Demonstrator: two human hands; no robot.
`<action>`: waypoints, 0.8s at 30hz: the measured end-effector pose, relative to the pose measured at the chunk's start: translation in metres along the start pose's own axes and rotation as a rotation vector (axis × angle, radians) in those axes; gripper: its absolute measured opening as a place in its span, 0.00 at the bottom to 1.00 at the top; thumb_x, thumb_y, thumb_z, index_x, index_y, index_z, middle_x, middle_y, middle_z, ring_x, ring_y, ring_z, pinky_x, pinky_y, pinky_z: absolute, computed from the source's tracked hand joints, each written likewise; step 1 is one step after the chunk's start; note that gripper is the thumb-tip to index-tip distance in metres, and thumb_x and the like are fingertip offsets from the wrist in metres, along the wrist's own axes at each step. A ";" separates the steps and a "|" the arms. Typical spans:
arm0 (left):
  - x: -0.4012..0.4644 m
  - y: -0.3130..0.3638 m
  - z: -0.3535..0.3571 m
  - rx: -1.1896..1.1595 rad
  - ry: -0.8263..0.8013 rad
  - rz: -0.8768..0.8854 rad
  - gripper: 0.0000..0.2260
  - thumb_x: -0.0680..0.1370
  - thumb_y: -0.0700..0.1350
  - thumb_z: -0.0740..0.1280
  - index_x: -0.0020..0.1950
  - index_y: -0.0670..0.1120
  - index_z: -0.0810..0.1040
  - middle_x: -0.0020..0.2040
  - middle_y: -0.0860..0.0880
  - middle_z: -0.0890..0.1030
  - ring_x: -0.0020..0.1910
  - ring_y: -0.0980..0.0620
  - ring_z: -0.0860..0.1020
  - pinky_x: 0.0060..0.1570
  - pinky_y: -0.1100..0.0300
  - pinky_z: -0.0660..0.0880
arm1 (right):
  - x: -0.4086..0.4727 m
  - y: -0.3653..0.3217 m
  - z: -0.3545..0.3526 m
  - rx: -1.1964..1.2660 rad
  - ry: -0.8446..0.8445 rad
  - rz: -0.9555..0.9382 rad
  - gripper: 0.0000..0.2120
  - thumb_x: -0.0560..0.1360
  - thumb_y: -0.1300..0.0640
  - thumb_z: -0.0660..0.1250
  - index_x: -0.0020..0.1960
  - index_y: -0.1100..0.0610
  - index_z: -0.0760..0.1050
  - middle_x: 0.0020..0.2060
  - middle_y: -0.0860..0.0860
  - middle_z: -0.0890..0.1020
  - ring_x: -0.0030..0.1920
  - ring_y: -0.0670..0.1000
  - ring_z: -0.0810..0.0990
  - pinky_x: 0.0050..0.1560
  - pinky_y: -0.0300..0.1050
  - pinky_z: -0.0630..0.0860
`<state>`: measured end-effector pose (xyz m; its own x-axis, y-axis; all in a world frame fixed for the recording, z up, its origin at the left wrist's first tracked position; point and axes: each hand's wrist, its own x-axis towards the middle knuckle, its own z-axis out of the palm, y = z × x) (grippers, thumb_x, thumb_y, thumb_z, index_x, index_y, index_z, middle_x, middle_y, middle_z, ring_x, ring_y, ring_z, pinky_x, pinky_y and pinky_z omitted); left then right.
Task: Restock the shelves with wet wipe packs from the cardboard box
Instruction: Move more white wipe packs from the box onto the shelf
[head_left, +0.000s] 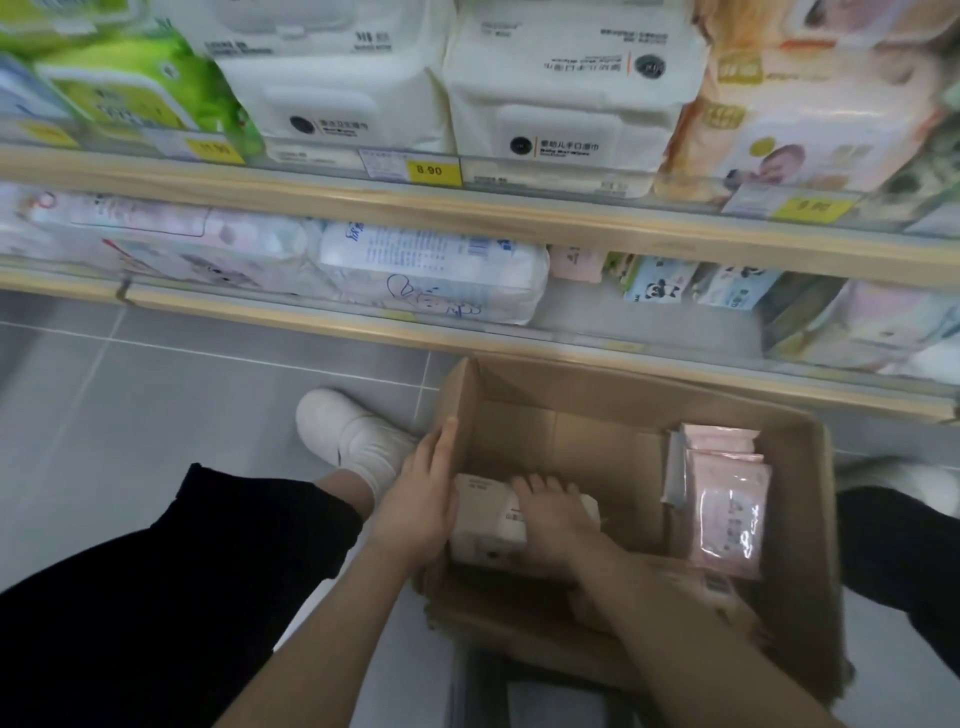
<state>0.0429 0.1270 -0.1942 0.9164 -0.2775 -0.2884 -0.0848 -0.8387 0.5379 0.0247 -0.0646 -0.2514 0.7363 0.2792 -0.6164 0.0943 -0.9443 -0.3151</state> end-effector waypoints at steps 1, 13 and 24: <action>-0.001 0.000 -0.002 0.020 -0.006 -0.004 0.33 0.79 0.47 0.59 0.75 0.57 0.39 0.75 0.48 0.56 0.71 0.47 0.63 0.65 0.49 0.70 | -0.001 0.000 -0.004 0.003 0.039 0.023 0.42 0.61 0.39 0.74 0.68 0.49 0.59 0.63 0.51 0.69 0.61 0.56 0.68 0.62 0.56 0.65; 0.022 0.086 -0.023 0.210 0.167 0.245 0.27 0.79 0.49 0.60 0.76 0.48 0.54 0.74 0.46 0.63 0.71 0.48 0.63 0.70 0.51 0.61 | -0.104 0.071 -0.146 0.180 0.401 0.300 0.45 0.57 0.41 0.77 0.66 0.53 0.60 0.60 0.53 0.71 0.60 0.57 0.70 0.59 0.54 0.70; 0.015 0.169 0.090 0.440 -0.331 0.839 0.23 0.70 0.51 0.61 0.66 0.60 0.67 0.57 0.53 0.77 0.52 0.54 0.79 0.43 0.61 0.78 | -0.235 0.168 -0.143 0.337 0.610 0.633 0.45 0.57 0.44 0.79 0.67 0.53 0.61 0.61 0.51 0.70 0.62 0.55 0.68 0.59 0.51 0.69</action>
<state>0.0074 -0.0608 -0.1793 0.3445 -0.9189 -0.1922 -0.8521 -0.3920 0.3467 -0.0365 -0.3137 -0.0567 0.8173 -0.4979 -0.2902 -0.5719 -0.7628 -0.3020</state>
